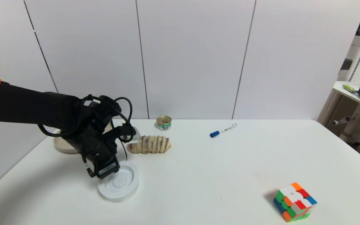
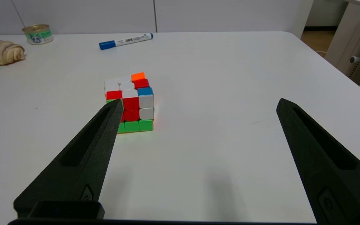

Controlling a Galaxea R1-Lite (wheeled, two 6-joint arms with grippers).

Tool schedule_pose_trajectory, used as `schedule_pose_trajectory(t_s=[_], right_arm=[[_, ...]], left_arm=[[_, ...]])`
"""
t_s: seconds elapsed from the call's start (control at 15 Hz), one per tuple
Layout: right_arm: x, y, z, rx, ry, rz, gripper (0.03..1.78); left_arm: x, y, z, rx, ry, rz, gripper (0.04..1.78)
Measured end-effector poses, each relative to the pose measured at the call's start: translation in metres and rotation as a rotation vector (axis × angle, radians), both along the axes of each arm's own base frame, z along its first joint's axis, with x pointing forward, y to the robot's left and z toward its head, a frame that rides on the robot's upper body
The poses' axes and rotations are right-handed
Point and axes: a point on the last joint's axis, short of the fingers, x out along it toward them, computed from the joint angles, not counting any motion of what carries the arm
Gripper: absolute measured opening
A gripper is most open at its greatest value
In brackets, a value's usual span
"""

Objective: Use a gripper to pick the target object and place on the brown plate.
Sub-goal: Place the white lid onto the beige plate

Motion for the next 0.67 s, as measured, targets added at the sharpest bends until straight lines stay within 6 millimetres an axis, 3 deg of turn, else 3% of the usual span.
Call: schedule_pose_trajectory(t_s=[0.27, 0.53, 0.67], right_arm=[[0.000, 0.000, 0.000, 0.000, 0.000, 0.000, 1.70], [0.000, 0.000, 0.000, 0.000, 0.000, 0.000, 1.70], [0.000, 0.000, 0.000, 0.000, 0.000, 0.000, 1.70]], left_arm=[[0.006, 0.015, 0.035, -0.049, -0.125, 0.080, 0.16], [0.026, 0.056, 0.080, -0.088, -0.304, 0.213, 0.16], [0.041, 0.081, 0.092, -0.102, -0.382, 0.282, 0.16]])
